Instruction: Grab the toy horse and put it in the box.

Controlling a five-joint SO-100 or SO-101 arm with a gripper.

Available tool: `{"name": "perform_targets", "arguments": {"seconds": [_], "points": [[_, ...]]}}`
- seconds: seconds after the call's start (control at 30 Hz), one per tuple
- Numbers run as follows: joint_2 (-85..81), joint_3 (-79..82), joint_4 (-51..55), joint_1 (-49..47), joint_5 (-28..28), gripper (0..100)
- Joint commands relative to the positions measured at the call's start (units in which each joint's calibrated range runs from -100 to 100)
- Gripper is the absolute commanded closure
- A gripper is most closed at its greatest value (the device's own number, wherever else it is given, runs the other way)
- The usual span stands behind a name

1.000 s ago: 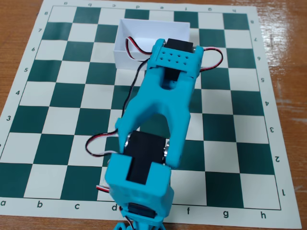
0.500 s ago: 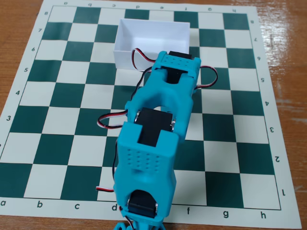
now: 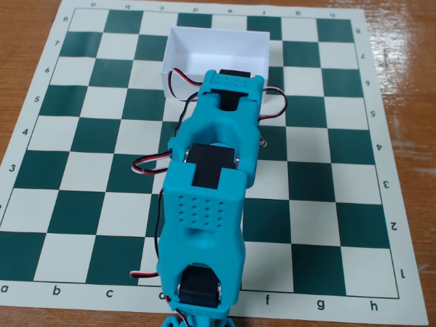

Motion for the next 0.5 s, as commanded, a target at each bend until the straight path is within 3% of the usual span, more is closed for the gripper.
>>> {"name": "perform_targets", "arguments": {"seconds": [0.0, 0.2, 0.47], "points": [[-0.11, -2.6, -1.1, -0.35, -0.18, 100], [-1.7, -0.87, -3.26, 0.58, 0.41, 100], [-24.27, 9.78, -16.38, 2.3, 8.61, 100]]}}
